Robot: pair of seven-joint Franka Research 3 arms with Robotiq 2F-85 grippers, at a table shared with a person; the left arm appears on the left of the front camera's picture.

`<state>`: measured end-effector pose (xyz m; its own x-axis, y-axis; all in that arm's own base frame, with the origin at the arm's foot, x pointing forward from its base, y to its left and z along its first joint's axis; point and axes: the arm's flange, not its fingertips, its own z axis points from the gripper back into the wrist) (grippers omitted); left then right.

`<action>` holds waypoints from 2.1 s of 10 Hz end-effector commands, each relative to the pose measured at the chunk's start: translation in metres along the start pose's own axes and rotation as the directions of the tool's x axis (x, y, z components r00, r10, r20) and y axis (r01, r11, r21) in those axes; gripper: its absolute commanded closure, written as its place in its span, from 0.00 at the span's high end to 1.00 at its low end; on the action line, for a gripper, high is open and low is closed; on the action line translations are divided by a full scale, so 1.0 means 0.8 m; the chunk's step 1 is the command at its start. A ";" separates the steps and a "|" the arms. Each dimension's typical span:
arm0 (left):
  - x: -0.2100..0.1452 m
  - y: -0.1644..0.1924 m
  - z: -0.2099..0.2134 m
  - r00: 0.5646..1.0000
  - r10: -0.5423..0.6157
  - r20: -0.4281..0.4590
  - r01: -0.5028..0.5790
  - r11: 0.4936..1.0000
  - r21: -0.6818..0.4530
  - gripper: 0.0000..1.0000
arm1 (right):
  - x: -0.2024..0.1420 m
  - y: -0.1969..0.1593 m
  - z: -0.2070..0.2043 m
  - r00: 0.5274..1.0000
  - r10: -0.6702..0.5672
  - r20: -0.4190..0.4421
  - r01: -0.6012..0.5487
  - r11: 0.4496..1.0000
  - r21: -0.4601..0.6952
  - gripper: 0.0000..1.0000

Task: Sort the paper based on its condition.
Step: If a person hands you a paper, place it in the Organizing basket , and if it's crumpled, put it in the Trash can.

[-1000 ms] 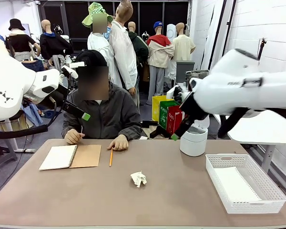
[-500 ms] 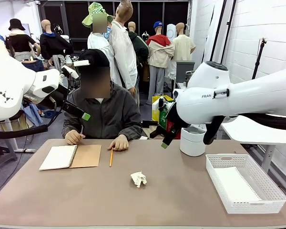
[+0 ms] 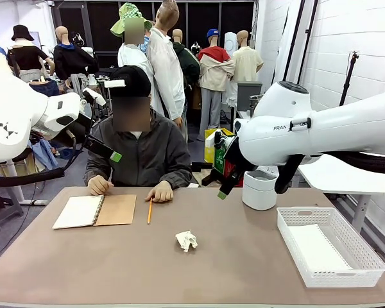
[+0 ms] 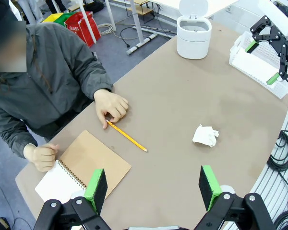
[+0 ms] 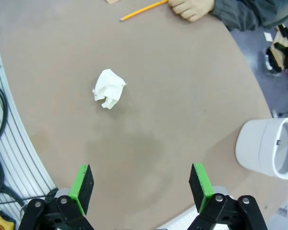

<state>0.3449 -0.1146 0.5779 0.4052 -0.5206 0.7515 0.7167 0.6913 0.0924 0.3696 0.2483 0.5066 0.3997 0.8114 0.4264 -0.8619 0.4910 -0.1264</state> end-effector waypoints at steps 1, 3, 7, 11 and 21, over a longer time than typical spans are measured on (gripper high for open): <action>0.000 0.002 0.001 1.000 0.005 -0.004 -0.005 1.000 -0.007 1.00 | 0.000 0.000 0.000 1.000 0.000 0.000 0.000 1.000 0.000 1.00; 0.000 0.002 0.001 1.000 0.005 -0.004 -0.005 1.000 -0.007 1.00 | 0.024 0.017 -0.034 0.999 -0.023 -0.031 0.022 0.999 -0.026 1.00; 0.000 0.002 0.001 1.000 0.005 -0.004 -0.005 1.000 -0.007 1.00 | 0.056 0.047 -0.108 0.996 0.026 -0.082 -0.027 1.000 -0.006 1.00; 0.000 0.002 0.001 1.000 0.005 -0.004 -0.005 1.000 -0.007 1.00 | 0.080 0.059 -0.178 0.994 0.045 -0.099 -0.044 0.999 0.017 1.00; 0.000 0.002 0.001 1.000 0.005 -0.004 -0.005 1.000 -0.007 1.00 | 0.078 0.060 -0.224 0.986 0.050 -0.157 -0.039 0.996 0.076 1.00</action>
<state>0.3449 -0.1147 0.5780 0.4050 -0.5209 0.7515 0.7168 0.6911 0.0927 0.3988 0.3726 0.3745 0.3895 0.8724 0.2952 -0.9022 0.4259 -0.0683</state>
